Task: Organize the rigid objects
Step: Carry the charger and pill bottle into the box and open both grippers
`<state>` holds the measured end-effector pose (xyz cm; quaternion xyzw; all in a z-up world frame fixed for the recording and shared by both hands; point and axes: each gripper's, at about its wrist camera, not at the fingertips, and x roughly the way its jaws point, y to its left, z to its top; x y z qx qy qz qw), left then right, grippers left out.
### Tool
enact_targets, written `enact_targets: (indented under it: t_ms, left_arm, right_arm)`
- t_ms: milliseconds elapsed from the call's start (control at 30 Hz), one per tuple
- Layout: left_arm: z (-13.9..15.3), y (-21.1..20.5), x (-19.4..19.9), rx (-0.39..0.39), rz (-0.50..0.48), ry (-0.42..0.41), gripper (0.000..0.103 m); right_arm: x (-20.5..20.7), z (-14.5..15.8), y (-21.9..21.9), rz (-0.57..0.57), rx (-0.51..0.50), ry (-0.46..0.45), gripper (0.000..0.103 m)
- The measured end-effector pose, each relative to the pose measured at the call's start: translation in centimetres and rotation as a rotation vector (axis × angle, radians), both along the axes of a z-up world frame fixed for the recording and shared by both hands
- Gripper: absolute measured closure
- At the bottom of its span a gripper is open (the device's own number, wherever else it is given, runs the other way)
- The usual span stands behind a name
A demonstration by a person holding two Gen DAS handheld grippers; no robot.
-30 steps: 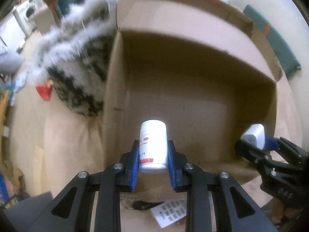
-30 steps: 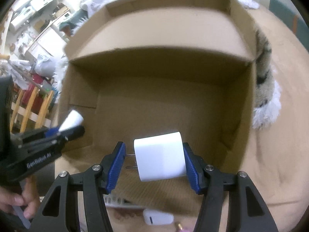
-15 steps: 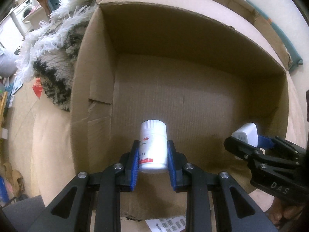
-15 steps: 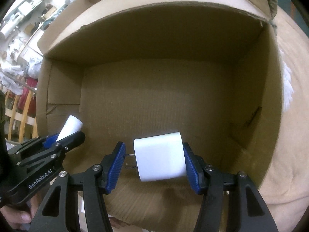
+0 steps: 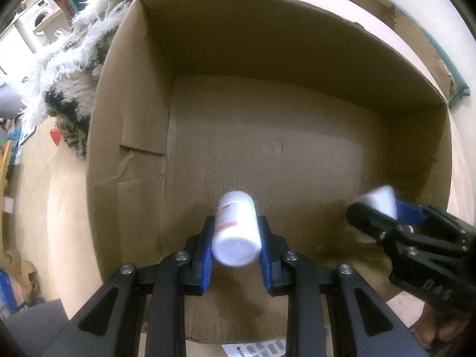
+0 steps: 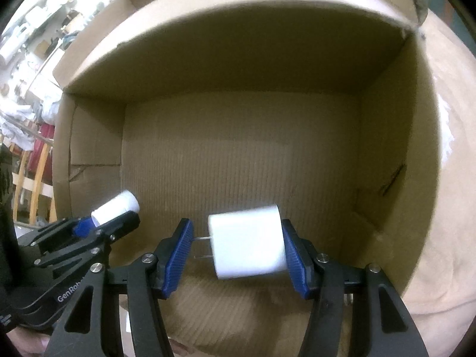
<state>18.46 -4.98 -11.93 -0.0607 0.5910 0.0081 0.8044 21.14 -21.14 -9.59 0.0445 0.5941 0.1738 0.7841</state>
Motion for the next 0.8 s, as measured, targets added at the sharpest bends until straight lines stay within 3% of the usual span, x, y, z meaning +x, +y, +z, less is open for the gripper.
enact_targets:
  t_ms: [67,133,433,800]
  left_arm:
    - [-0.1,-0.3,0.0,0.011,-0.013,0.000,0.078]
    - [-0.2,-0.6,0.1,0.012,-0.027,0.013,0.061]
    - [0.6,-1.4,0.3,0.030,-0.045,-0.014,0.041]
    - [1.5,-1.5,0.6,0.033,-0.026,-0.011,0.038]
  right_arm:
    - [0.0,0.2,-0.1,-0.005,-0.003,-0.005,0.041]
    - [0.0,0.3,0.1,0.000,-0.004,-0.009,0.040]
    - [0.2,0.8,0.4,-0.004,0.029,-0.022,0.028]
    - [0.2,1.0,0.9,0.008,0.021,-0.036,0.027]
